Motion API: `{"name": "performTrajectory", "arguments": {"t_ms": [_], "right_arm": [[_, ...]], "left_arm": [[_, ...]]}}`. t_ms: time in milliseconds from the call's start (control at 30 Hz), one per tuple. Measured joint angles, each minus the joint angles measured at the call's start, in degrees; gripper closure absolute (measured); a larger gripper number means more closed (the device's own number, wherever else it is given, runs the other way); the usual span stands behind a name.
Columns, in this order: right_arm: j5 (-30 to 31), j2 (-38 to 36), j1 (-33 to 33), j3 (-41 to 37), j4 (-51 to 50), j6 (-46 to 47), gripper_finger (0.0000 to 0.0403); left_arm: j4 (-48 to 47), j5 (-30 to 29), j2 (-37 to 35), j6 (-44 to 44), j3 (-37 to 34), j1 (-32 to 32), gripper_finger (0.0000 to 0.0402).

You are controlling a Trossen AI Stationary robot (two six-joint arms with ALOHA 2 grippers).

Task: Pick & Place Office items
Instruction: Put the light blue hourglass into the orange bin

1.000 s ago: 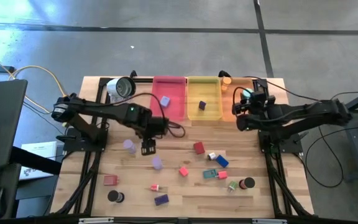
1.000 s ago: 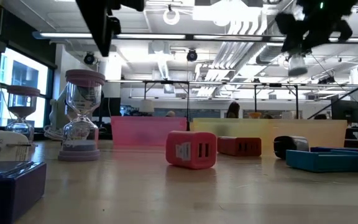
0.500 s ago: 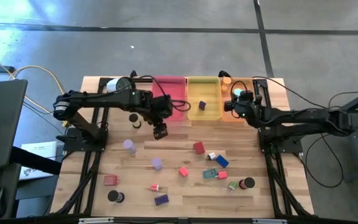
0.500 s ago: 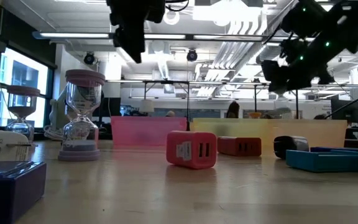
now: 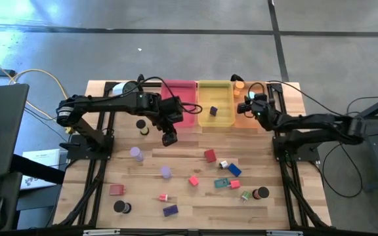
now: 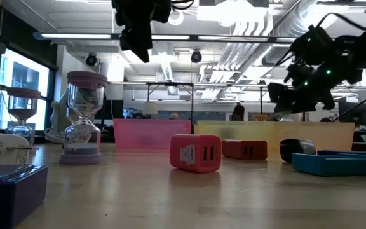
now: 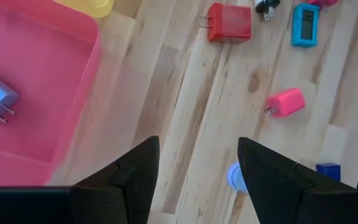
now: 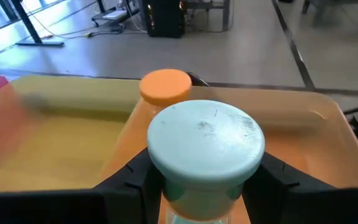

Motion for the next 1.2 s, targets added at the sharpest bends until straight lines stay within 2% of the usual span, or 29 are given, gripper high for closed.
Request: {"name": "performTrajectory", "arguments": {"t_ms": [167, 367, 600, 900, 1200], "right_arm": [[-2.7, 9.6, -0.3, 0.0, 11.0, -5.1, 0.0248], [-3.3, 20.6, -0.3, 0.0, 21.9, -5.7, 0.0246], [-4.9, 29.7, -0.3, 0.3, 33.9, -9.2, 0.0242], [-5.8, 31.9, -0.3, 0.2, 37.4, -11.5, 0.0188], [-5.6, 31.9, -0.3, 0.2, 37.4, -13.4, 0.0177]], "left_arm": [[0.1, -0.2, 0.0, 1.1, 0.0, 1.0, 0.0190], [2.1, -0.3, 0.0, 1.0, 0.0, 2.8, 0.0190], [4.1, 0.3, 0.0, 0.8, 0.0, 3.6, 0.0190], [4.9, 0.5, 0.0, 0.6, 0.0, 3.6, 0.0190], [5.0, 0.5, 0.0, 0.6, 0.0, 3.6, 0.0190]]}}
